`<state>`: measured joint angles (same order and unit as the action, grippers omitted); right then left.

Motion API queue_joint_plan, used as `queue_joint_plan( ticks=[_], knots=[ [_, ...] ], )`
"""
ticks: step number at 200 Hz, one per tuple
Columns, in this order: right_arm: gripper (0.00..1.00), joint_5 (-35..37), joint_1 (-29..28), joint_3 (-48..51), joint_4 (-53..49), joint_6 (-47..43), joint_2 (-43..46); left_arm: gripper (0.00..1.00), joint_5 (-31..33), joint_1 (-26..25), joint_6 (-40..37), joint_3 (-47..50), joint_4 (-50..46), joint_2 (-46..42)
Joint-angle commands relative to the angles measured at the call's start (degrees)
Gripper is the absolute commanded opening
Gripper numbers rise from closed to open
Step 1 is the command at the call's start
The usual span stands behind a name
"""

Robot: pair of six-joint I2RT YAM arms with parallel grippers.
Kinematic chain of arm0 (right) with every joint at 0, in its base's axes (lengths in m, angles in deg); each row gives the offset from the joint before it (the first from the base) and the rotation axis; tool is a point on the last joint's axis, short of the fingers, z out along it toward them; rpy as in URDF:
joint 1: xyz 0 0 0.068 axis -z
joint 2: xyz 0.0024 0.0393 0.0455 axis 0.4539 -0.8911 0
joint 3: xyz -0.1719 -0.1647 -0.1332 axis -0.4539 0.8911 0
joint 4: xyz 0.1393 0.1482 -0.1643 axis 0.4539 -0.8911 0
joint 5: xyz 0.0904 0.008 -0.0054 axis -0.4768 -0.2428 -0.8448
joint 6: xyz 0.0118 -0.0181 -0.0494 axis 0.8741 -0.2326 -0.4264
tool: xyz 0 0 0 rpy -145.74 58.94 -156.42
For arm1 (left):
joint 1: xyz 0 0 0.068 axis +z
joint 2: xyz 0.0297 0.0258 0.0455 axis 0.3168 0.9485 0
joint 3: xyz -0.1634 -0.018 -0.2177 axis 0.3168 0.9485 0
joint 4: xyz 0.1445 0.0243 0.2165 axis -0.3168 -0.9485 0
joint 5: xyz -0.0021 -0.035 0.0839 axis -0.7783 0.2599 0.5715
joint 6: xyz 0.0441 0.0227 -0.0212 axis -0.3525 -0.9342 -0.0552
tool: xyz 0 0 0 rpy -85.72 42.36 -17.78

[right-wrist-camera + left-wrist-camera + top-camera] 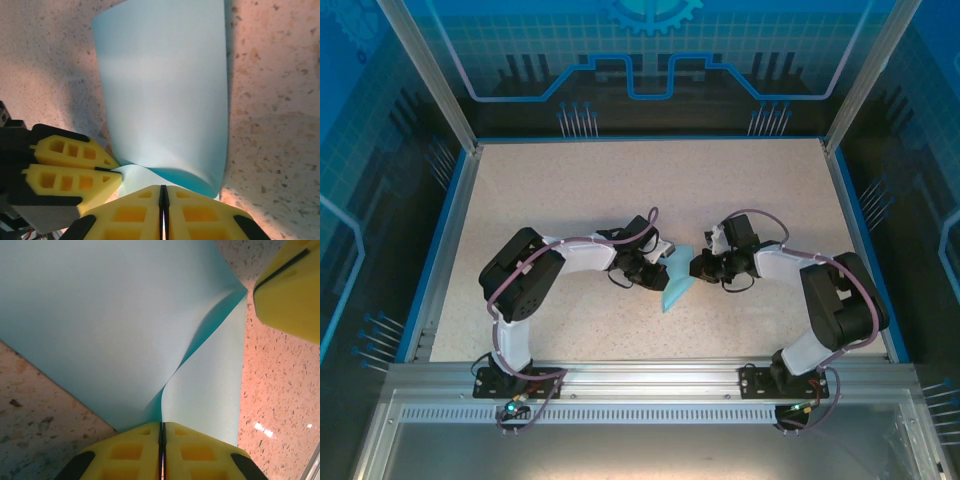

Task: Fold a paper plane with a square sheet of paper (pick it up from the middle)
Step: Third fold the triangle at the center of the table.

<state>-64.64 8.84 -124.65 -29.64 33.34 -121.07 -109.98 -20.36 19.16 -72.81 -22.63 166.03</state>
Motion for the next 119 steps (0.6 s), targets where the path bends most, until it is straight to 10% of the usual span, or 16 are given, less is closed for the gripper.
queue_joint_plan(
  ticks=[1, 119],
  knots=[
    [0.11, -0.3, 1.0, -0.5, 0.2, -0.8, -2.6, 0.12, 0.7, 0.2, -0.8, -0.8, -2.5, 1.2],
    [0.11, -1.1, -1.5, 1.6, -2.0, -0.2, 4.5, 0.12, 1.0, 0.2, -0.7, -1.3, -3.0, 1.1]
  ],
)
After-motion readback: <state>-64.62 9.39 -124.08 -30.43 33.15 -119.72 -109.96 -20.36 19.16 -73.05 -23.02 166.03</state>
